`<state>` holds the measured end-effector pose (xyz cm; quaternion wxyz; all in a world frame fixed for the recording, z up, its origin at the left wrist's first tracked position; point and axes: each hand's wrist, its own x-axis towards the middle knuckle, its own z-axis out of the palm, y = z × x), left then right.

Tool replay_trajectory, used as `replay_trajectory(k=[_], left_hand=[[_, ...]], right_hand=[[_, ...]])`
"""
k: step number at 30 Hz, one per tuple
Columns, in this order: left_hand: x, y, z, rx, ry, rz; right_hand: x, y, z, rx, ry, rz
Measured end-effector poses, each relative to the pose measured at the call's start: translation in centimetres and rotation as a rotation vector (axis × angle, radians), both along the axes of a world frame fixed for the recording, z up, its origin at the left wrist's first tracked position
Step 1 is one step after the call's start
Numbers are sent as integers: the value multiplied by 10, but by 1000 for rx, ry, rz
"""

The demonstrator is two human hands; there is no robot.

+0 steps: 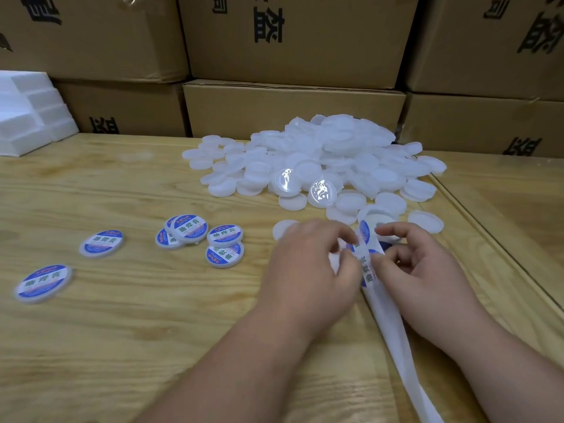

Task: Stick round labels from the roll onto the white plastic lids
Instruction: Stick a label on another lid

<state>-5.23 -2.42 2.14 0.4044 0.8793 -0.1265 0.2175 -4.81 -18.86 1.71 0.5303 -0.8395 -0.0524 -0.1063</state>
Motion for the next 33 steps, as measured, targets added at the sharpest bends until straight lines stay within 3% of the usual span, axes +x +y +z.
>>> replay_trajectory(k=[5,10,13,18,27,33], left_hand=[[12,6,-16,303,329,210],[13,4,-21,391,332,217],[13,5,-20,316,315,242],[13,7,-12,-19,197,166],[17,6,-17,-148,63,119],[14,5,-12,-288,167,65]], right_hand=[[-2,0,2,-39,-17,15],[-2,0,2,-64,-16,14],[-1,-1,1,-65,-3,-12],[-1,-1,0,-43,24,-28],[-2,-2,0,-168,42,2],[-3,-1,0,-159,33,4]])
